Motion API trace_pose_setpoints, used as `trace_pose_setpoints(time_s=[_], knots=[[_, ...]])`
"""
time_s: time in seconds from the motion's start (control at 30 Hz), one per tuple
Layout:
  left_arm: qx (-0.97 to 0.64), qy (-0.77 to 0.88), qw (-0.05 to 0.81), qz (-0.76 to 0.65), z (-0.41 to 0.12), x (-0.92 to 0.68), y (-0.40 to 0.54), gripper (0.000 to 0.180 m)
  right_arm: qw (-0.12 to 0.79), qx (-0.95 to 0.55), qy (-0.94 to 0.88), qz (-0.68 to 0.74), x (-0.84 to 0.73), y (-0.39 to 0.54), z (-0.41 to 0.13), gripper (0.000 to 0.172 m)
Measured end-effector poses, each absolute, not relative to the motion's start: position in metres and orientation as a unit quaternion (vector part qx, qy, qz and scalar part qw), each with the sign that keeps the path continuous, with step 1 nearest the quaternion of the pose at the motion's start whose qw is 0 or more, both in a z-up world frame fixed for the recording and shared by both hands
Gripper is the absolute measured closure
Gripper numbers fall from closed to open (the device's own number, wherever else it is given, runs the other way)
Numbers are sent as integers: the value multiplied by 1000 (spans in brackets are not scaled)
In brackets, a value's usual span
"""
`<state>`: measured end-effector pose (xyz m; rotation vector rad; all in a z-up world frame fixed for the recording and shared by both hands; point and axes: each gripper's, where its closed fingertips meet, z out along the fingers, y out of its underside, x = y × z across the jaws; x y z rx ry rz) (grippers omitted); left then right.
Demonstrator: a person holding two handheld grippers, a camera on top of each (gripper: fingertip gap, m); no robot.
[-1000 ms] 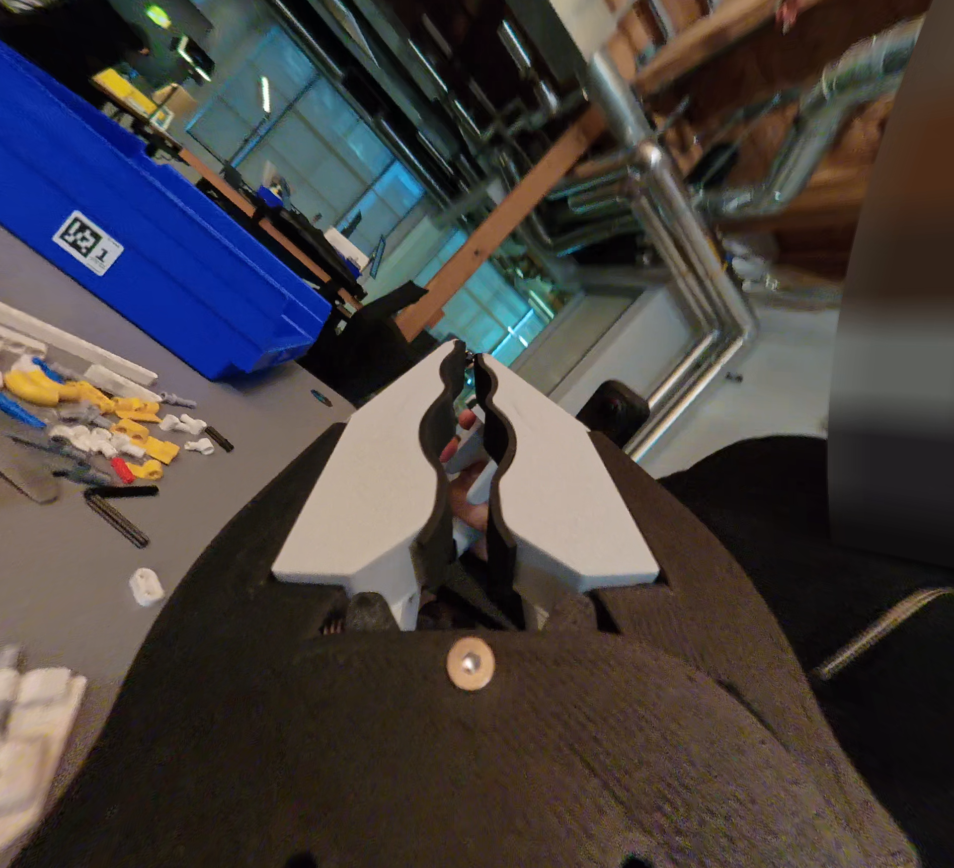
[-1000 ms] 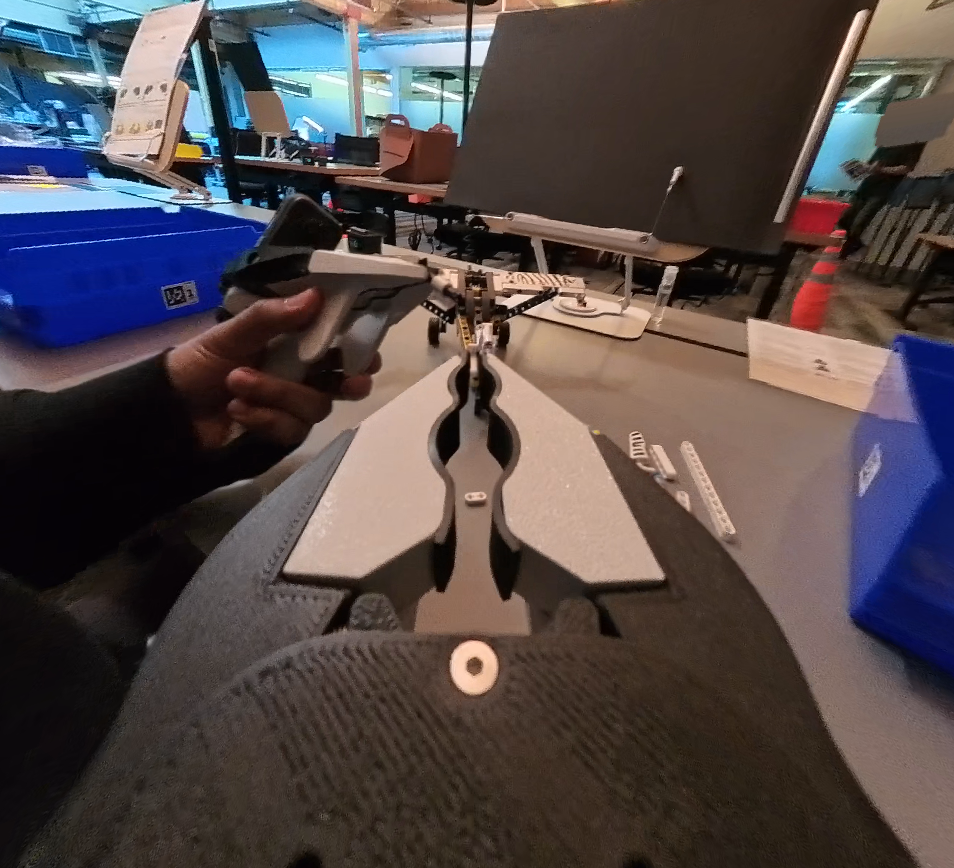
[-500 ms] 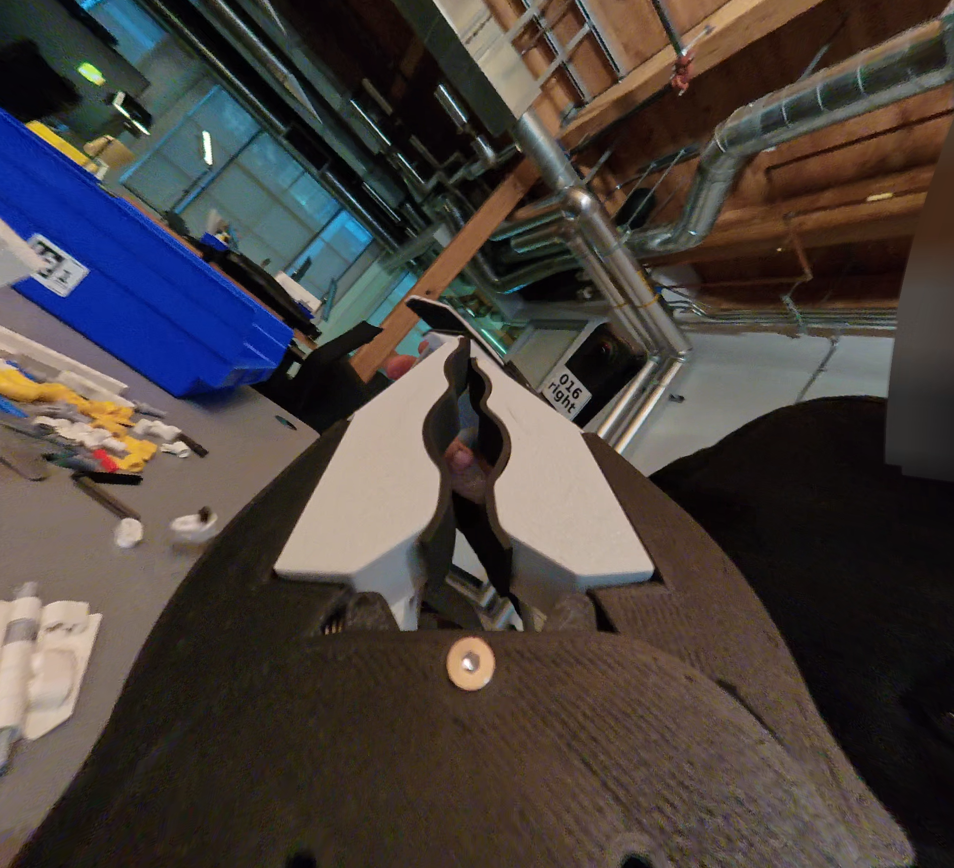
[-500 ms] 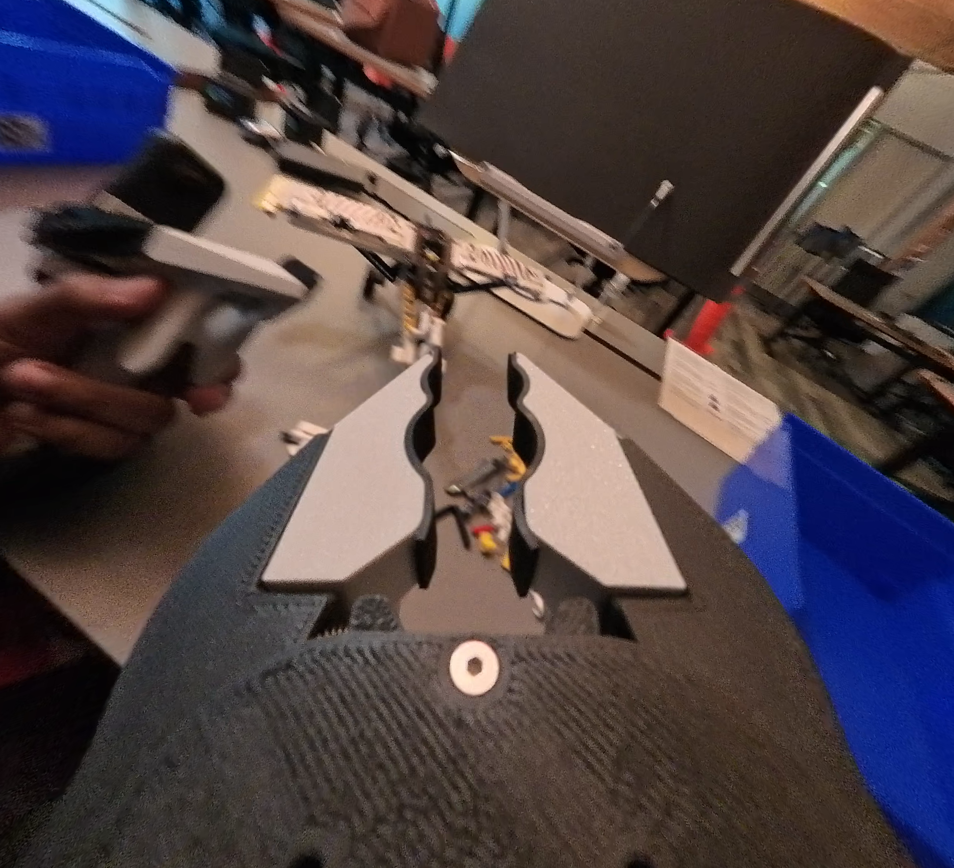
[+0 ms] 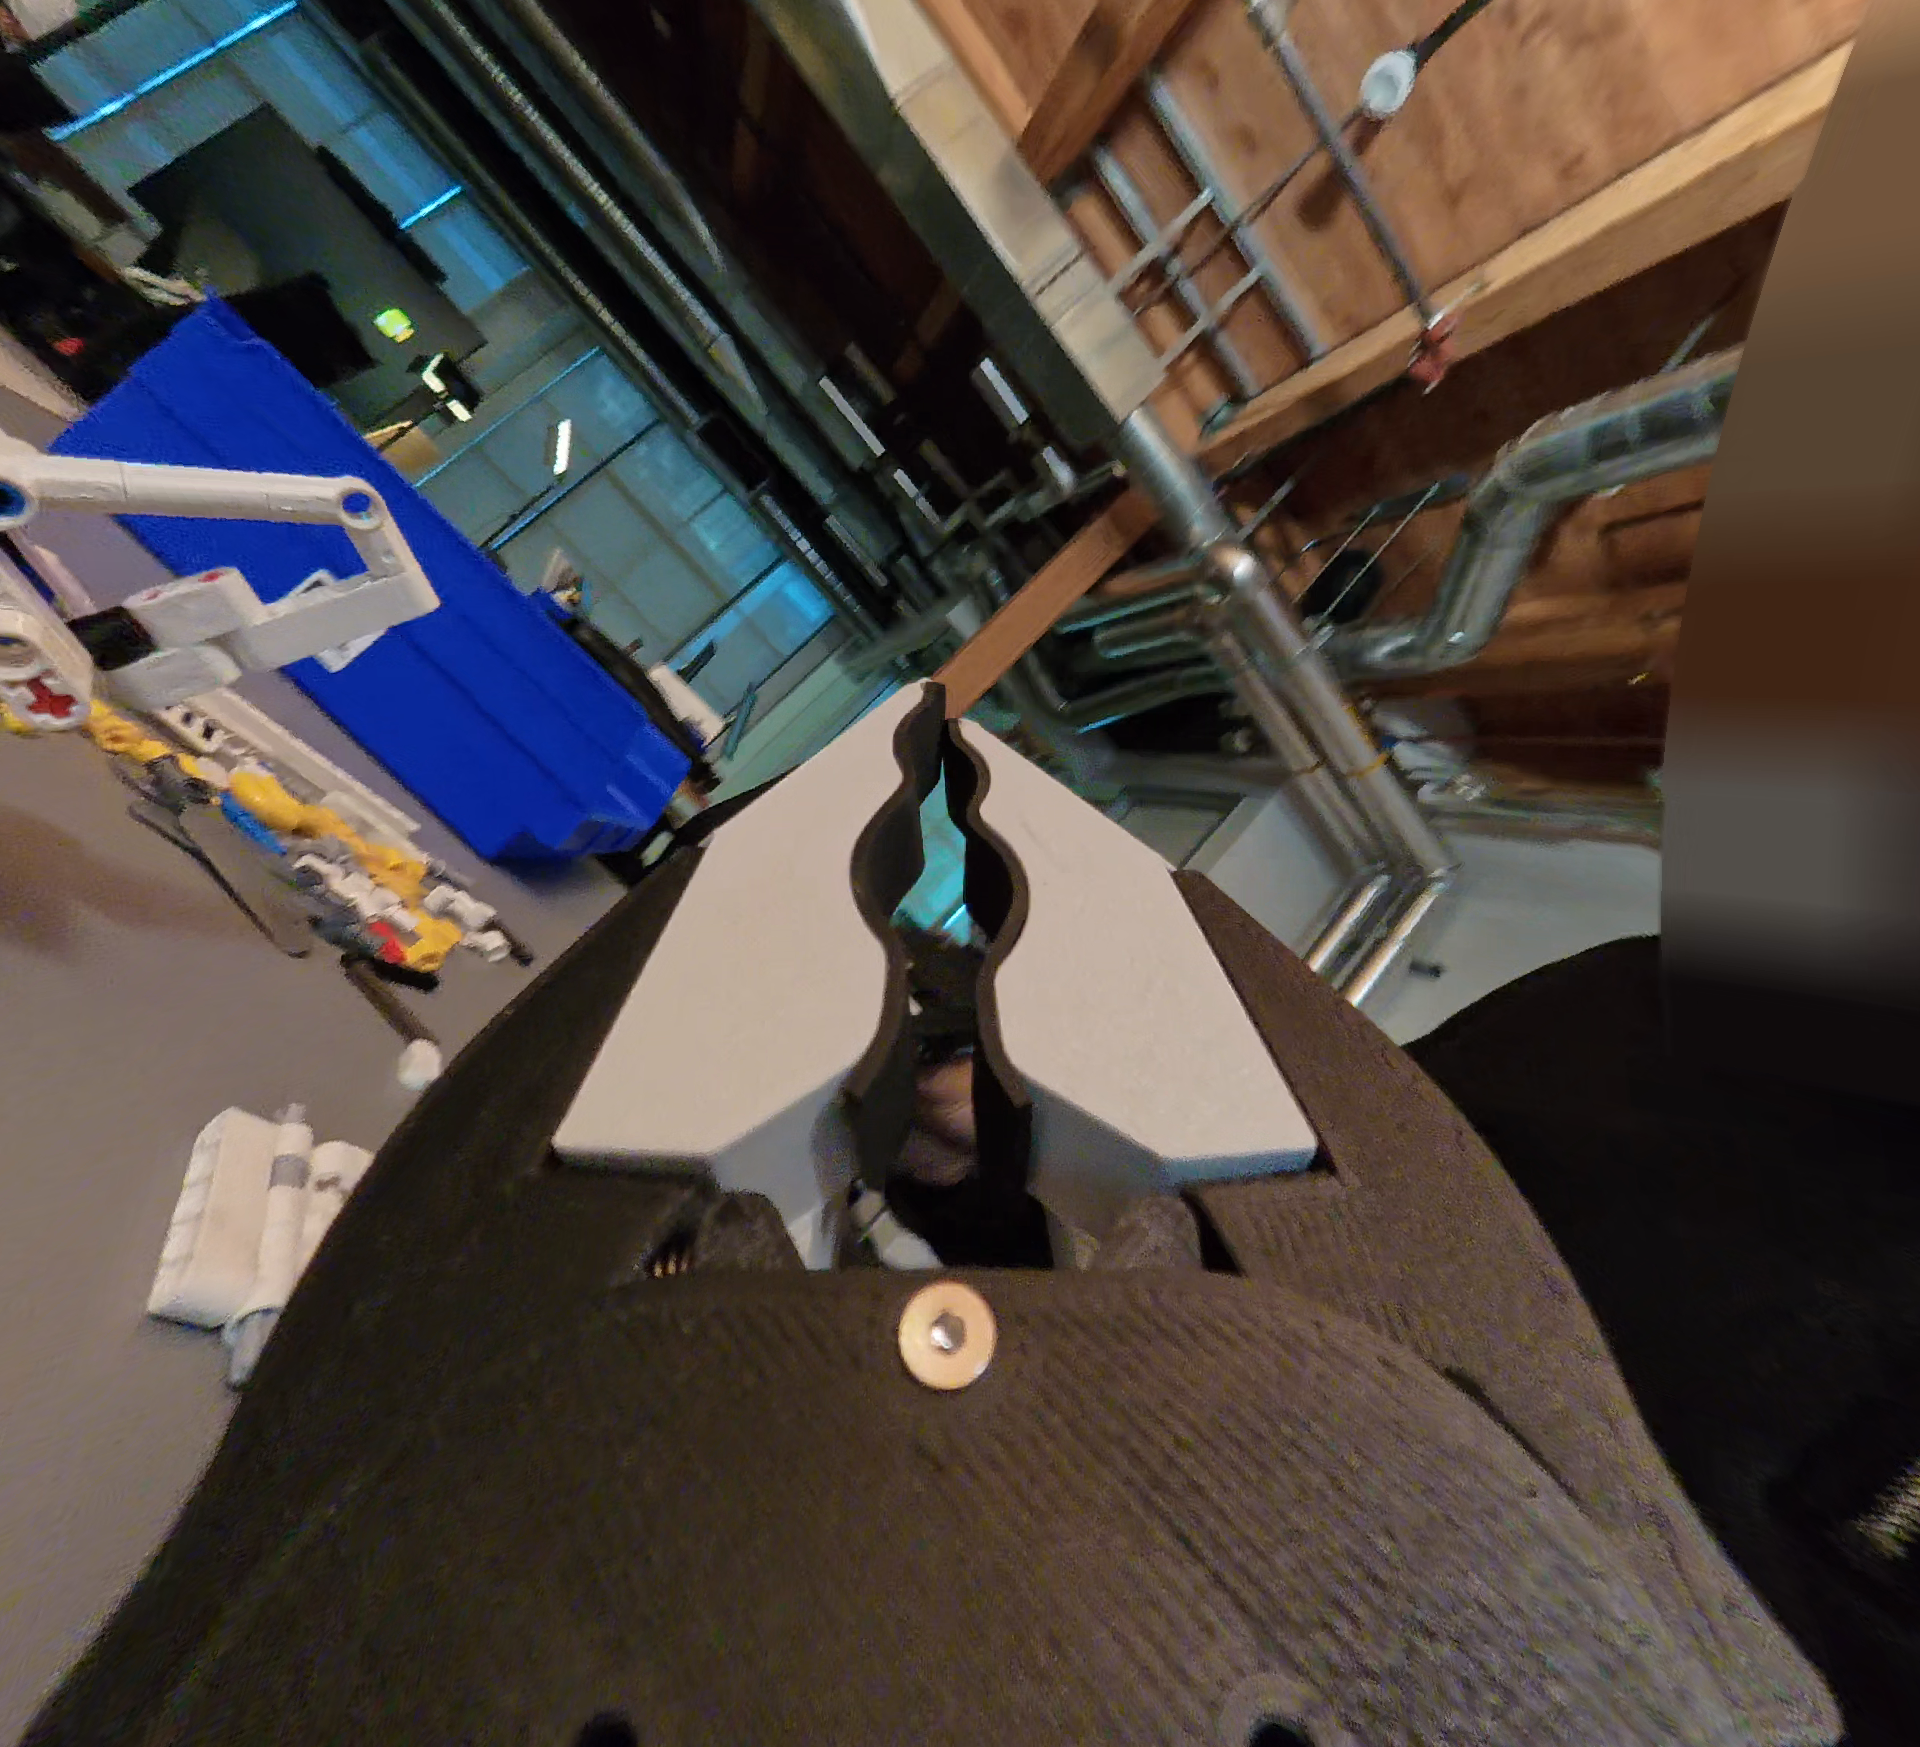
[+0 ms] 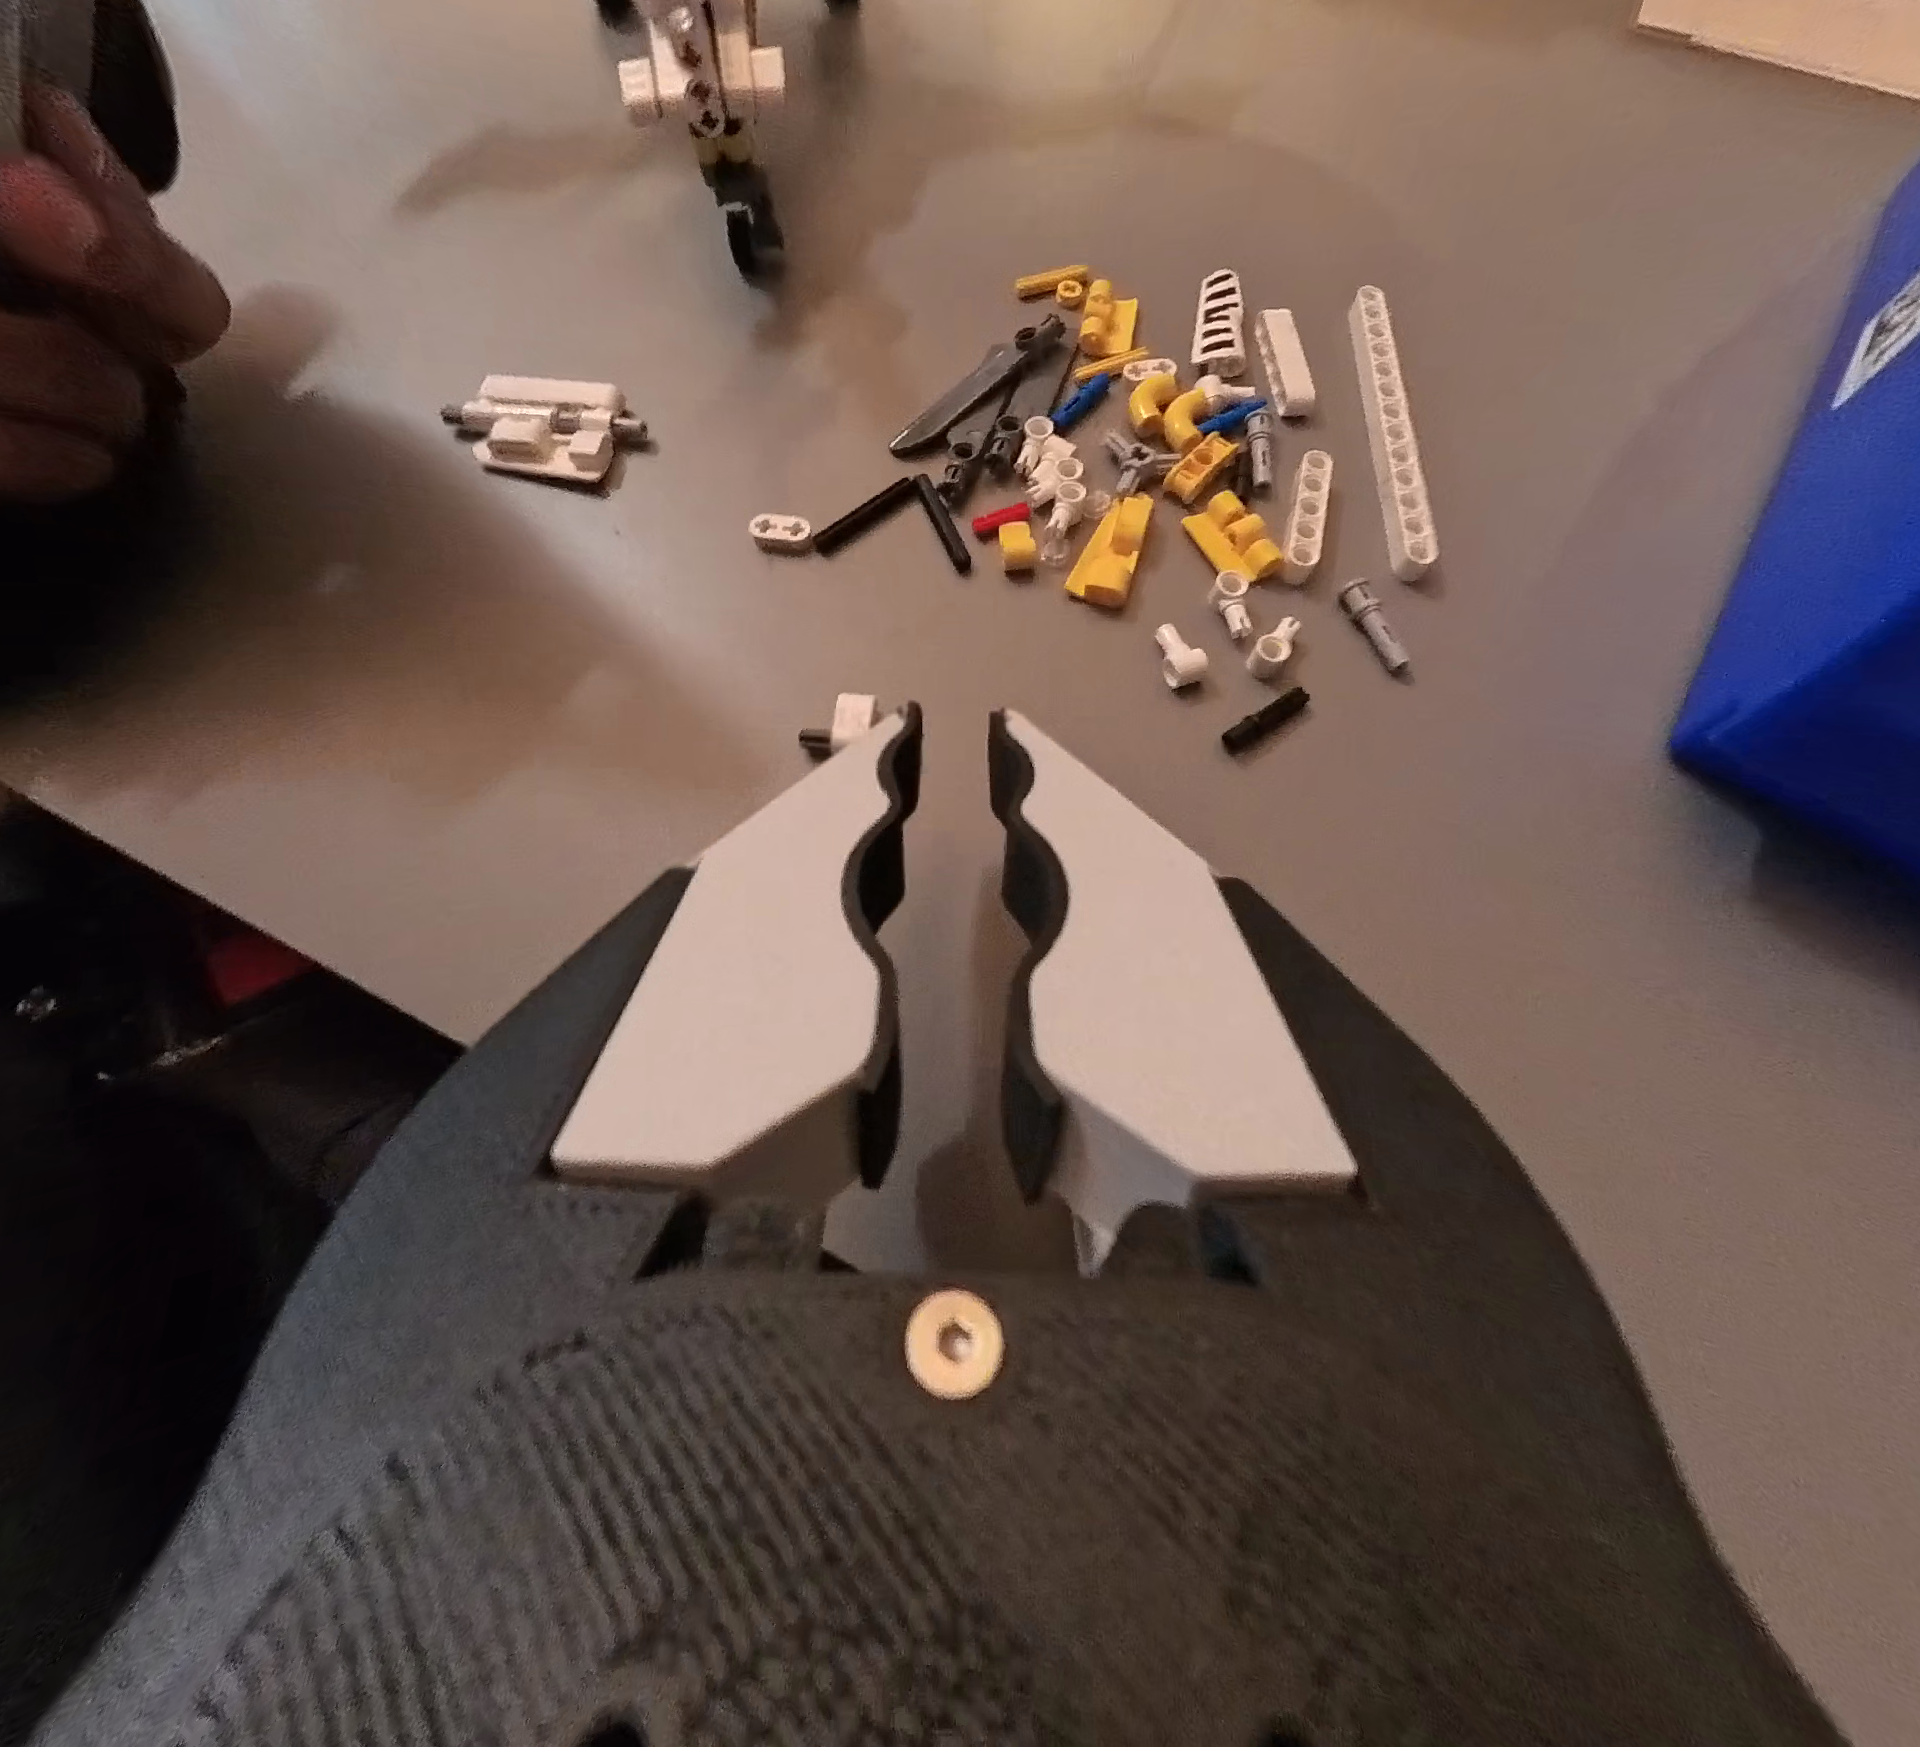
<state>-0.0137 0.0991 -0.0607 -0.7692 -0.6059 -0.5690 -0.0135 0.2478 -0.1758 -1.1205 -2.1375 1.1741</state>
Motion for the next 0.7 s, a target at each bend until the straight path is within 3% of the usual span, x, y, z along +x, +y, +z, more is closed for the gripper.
trace_pose_setpoints(time_s=[0.17,0.3,0.47,0.7], knots=[[-354,-283,840,-298,-61,-12,101,180,218,-375,-815,384,-9,237,-199,140],[-353,-279,839,-307,-61,-10,103,180,236,-336,-824,390,-12,229,-197,135],[-337,-273,836,-335,-59,-8,103,180,167,-346,-831,402,-9,222,-202,149],[-350,-267,842,-310,-58,-6,103,180,168,-319,-826,433,1,220,-198,156]])
